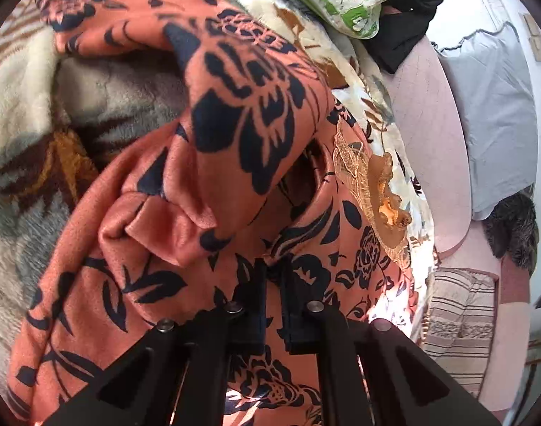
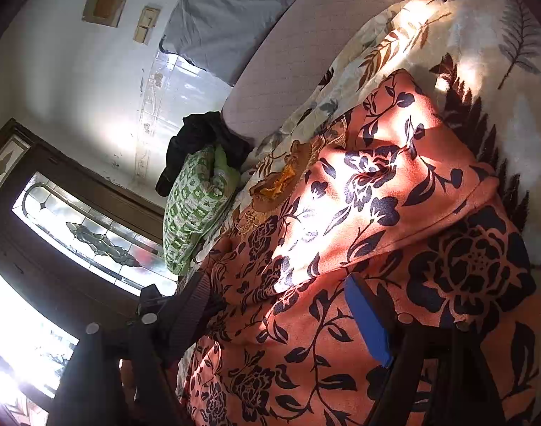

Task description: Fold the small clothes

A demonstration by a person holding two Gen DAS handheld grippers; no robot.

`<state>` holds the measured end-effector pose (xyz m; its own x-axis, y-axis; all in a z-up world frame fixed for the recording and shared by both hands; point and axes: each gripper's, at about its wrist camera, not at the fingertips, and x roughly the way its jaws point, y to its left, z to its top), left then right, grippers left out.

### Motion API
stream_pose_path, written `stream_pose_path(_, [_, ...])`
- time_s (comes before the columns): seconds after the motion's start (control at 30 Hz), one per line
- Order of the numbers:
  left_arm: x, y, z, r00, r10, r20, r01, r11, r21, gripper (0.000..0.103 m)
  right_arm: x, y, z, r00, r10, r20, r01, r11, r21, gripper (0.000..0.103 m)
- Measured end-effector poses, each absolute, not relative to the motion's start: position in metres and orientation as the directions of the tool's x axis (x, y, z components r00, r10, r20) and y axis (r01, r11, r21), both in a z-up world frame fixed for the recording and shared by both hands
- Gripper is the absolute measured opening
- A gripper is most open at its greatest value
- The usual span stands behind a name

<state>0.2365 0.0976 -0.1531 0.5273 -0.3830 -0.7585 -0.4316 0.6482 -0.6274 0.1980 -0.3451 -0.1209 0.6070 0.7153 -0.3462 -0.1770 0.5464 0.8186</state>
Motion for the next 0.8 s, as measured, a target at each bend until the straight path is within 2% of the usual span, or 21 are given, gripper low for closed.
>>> stream_pose_path(0.13, [0.225,0.081,-0.114,0.609,-0.245,-0.755,-0.329,0.788,-0.521,0.005,0.2,-0.35,-0.122,0.621,0.698,-0.356,-0.159,0.557,0.815,0.081])
stream_pose_path(0.23, [0.216,0.079,-0.12,0.592,-0.216,-0.776,-0.339,0.807,-0.484,0.005,0.201,-0.352,-0.124,0.624,0.695,-0.358,-0.15,0.556,0.818,0.081])
stream_pose_path(0.33, [0.217,0.087,-0.151,0.529,-0.236,-0.815,-0.38,0.793,-0.476,0.008,0.202,-0.351,-0.122,0.621,0.697,-0.359,-0.159,0.56,0.813,0.081])
stream_pose_path(0.53, [0.213,0.082,-0.142,0.528,-0.204,-0.824,-0.357,0.827,-0.434,0.007,0.203,-0.352,-0.117,0.627,0.692,-0.359,-0.153,0.561,0.813,0.083])
stream_pose_path(0.73, [0.204,0.088,-0.149,0.536,-0.217,-0.816,-0.362,0.814,-0.454,0.002,0.236,-0.355,-0.088,0.658,0.69,-0.301,-0.154,0.515,0.843,0.089])
stream_pose_path(0.8, [0.201,0.092,-0.149,0.537,-0.248,-0.807,-0.358,0.798,-0.484,0.002,0.266,-0.349,-0.092,0.64,0.73,-0.24,-0.147,0.422,0.895,0.094])
